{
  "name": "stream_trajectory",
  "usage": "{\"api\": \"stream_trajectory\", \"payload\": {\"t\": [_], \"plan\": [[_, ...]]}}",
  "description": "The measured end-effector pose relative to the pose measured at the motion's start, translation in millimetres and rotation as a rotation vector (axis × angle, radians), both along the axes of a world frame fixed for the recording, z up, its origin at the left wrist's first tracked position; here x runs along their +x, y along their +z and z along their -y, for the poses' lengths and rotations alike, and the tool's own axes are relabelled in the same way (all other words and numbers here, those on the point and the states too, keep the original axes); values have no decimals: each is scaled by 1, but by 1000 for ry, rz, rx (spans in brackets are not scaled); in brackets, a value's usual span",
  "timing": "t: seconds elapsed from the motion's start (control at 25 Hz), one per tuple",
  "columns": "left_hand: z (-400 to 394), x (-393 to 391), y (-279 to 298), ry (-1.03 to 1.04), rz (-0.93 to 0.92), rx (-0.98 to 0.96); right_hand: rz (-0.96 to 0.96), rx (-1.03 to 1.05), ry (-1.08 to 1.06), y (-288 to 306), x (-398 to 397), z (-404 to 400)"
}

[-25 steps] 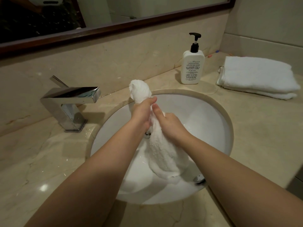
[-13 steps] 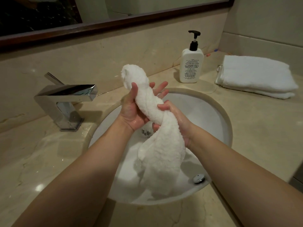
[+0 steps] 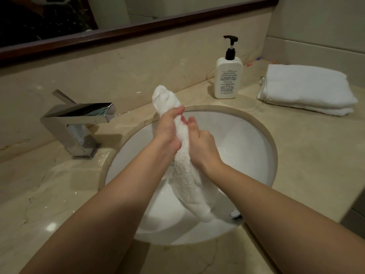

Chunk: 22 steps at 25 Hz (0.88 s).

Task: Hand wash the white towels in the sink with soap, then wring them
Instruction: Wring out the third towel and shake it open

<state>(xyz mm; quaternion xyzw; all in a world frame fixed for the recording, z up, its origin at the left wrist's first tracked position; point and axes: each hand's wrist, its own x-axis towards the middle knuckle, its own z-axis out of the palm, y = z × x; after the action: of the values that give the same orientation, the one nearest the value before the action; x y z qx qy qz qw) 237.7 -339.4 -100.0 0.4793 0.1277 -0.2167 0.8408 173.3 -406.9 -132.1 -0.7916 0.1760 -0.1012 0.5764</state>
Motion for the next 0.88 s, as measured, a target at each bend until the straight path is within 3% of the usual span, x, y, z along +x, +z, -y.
{"api": "stream_trajectory", "payload": {"t": [0.24, 0.56, 0.68, 0.88], "plan": [[-1, -5, 1, 54, -65, 36, 45, -119, -11, -10, 4, -1], [0, -11, -3, 1, -17, 19, 65, -214, -22, -15, 5, 5], [-1, -17, -8, -169, -4, 33, 6, -165, -41, -16, 1, 15], [6, -21, -21, -513, 41, 80, -80, 94, -147, -10, 6, 29]]}}
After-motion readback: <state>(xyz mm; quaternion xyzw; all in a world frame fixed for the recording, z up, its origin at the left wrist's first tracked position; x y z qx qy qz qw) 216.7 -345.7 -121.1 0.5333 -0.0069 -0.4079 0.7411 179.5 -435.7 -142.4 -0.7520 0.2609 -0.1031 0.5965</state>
